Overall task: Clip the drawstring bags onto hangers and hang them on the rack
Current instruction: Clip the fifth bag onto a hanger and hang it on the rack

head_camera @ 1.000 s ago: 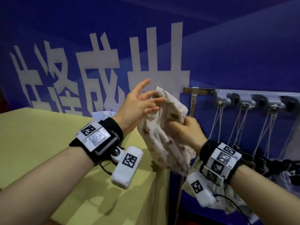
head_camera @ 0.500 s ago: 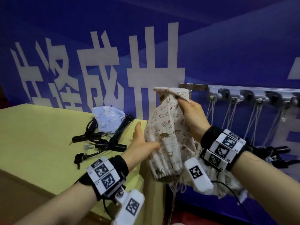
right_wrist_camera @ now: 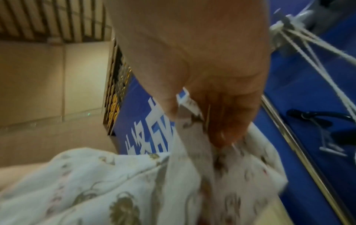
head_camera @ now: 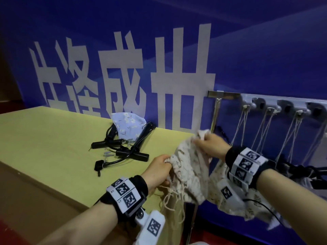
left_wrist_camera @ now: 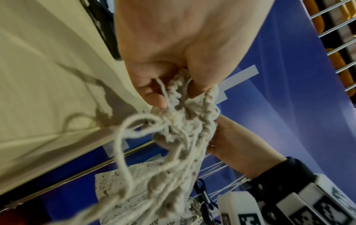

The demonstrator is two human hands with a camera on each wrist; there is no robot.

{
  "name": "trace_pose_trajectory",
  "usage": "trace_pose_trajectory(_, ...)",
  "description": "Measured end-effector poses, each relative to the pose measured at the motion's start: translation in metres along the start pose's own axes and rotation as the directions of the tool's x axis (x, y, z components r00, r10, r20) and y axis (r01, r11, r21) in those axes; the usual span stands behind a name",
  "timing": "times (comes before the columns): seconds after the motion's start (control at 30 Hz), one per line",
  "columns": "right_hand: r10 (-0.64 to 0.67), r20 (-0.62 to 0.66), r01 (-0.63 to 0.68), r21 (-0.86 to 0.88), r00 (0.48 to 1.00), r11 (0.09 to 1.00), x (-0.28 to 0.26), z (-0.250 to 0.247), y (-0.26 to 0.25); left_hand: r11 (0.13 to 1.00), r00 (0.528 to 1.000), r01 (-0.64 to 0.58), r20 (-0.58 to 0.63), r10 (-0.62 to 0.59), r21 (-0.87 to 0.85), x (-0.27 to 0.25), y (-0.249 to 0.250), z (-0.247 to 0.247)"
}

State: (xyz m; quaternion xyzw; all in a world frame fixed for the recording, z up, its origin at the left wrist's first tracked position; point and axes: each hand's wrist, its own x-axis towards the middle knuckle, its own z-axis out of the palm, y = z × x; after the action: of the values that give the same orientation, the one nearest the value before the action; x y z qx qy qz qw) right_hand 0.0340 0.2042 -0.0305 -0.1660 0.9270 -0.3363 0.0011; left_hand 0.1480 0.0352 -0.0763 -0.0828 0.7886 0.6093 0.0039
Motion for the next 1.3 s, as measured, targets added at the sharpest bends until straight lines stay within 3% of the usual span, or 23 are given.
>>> trace_pose_trajectory(0.07,0.0,0.012,0.003,-0.27,1.0,0.963,-0.006,0.013,-0.004,0.999,0.999,0.038,-0.008,-0.038,-0.034,0.002,-0.006,-0.001)
trace_pose_trajectory(0.17,-0.184,-0.171,0.021,-0.676,0.968,0.737,-0.007,0.02,-0.025,0.997,0.998,0.039,-0.041,-0.042,-0.07,0.013,-0.005,-0.009)
trace_pose_trajectory(0.27,-0.343,-0.179,0.066,-0.801,0.922,0.595,0.004,0.032,-0.058,0.989,0.995,0.042,-0.085,-0.054,-0.14,0.03,-0.006,-0.02)
trace_pose_trajectory(0.37,-0.473,-0.144,0.196,-0.779,0.869,0.596,0.016,0.048,-0.086,0.981,0.992,0.068,-0.095,-0.086,-0.18,0.038,-0.02,-0.025)
trace_pose_trajectory(0.43,-0.583,0.034,0.447,-0.677,0.812,0.584,0.024,0.07,-0.103,0.976,0.988,0.07,-0.122,-0.097,-0.206,0.043,-0.027,-0.028)
trace_pose_trajectory(0.5,-0.556,0.245,0.604,-0.418,0.794,0.679,0.029,0.096,-0.116,0.967,0.983,0.093,-0.131,-0.126,-0.237,0.043,-0.031,-0.031)
trace_pose_trajectory(0.57,-0.426,0.4,0.543,-0.247,0.811,0.803,0.036,0.124,-0.125,0.946,0.978,0.131,-0.117,-0.173,-0.297,0.045,-0.039,-0.036)
trace_pose_trajectory(0.67,-0.319,0.42,0.41,-0.147,0.85,0.9,0.049,0.147,-0.127,0.874,0.964,0.154,-0.122,-0.235,-0.46,0.049,-0.048,-0.041)
trace_pose_trajectory(0.8,-0.239,0.508,0.356,-0.146,0.828,0.923,0.063,0.156,-0.124,0.729,0.939,0.238,-0.041,-0.343,-0.641,0.062,-0.042,-0.046)
trace_pose_trajectory(0.9,-0.208,0.513,0.319,-0.139,0.833,0.938,0.066,0.159,-0.121,0.66,0.94,0.292,0.078,-0.333,-0.692,0.059,-0.039,-0.051)
trace_pose_trajectory(1.1,-0.146,0.476,0.25,-0.163,0.867,0.954,0.072,0.162,-0.118,0.61,0.921,0.321,0.089,-0.379,-0.725,0.067,-0.048,-0.054)
trace_pose_trajectory(1.3,-0.178,0.452,0.3,-0.213,0.874,0.93,0.071,0.162,-0.116,0.599,0.95,0.286,0.137,-0.282,-0.748,0.06,-0.044,-0.054)
